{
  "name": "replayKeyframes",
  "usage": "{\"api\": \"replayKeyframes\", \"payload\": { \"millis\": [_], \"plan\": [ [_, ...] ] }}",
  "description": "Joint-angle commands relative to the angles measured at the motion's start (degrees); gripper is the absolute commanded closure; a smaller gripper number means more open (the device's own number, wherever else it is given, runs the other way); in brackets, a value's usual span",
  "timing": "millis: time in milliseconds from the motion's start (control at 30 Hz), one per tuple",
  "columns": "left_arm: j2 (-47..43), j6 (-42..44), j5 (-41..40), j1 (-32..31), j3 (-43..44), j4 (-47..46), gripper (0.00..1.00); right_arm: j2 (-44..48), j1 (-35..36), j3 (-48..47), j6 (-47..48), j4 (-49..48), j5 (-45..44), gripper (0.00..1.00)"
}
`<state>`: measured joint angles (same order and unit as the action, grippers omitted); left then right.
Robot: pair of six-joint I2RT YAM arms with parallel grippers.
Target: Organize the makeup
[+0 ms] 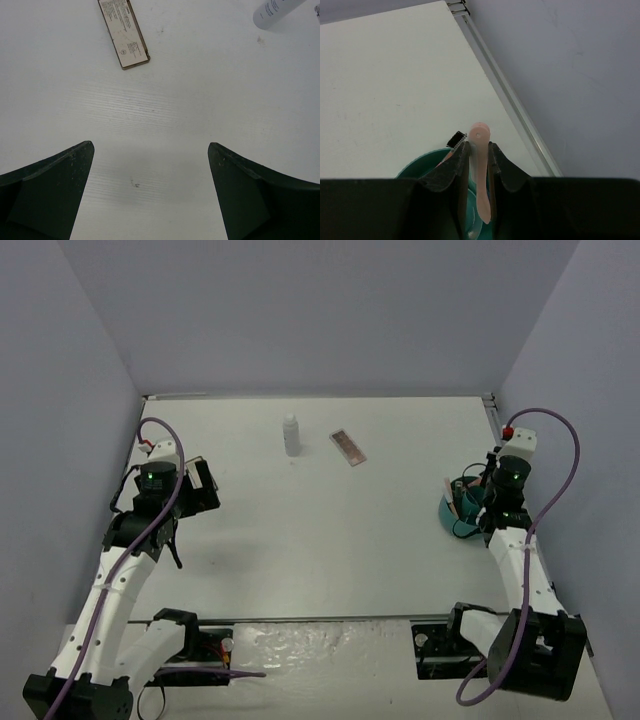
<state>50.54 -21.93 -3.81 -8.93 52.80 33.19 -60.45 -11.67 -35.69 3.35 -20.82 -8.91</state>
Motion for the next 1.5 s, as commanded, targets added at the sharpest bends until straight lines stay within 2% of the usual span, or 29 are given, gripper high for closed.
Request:
{"api": "replayKeyframes", "payload": {
  "millis": [0, 433, 733, 900, 1033, 1333, 1467],
  "plan": [
    [-0.18, -0.74, 0.51, 0.14, 2.49, -1.61, 0.03, -2.92, -3.19, -0.57, 1.53, -12.61, 5.46, 1.00],
    [0.26, -0.64, 0.11, 0.14, 2.66, -1.34, 0.03, -8.41, -4.94, 1.84, 3.92, -17.48, 8.30, 0.99],
    [0.06, -0.57, 0.12, 0.14, 2.75, -1.20, 0.03, -8.02, -4.94, 2.34, 4.87, -15.73, 8.23, 0.95],
    [-0.25, -0.57, 0.30, 0.14, 2.75, -1.26, 0.03, -6.45, -4.87, 2.38, 4.39, -14.15, 7.04, 0.87],
    [-0.40, -0.57, 0.47, 0.14, 2.75, -1.37, 0.03, -4.81, -4.67, 2.82, 3.64, -13.46, 5.88, 0.84],
    [-1.50, -0.57, 0.38, 0.14, 2.57, -1.47, 0.03, -2.03, -4.13, 2.64, 2.51, -10.17, 5.22, 0.67],
    [-1.76, -0.57, 0.43, 0.14, 2.44, -1.55, 0.03, 0.24, -3.27, 2.07, 1.70, -8.00, 5.57, 0.62]
  ]
}}
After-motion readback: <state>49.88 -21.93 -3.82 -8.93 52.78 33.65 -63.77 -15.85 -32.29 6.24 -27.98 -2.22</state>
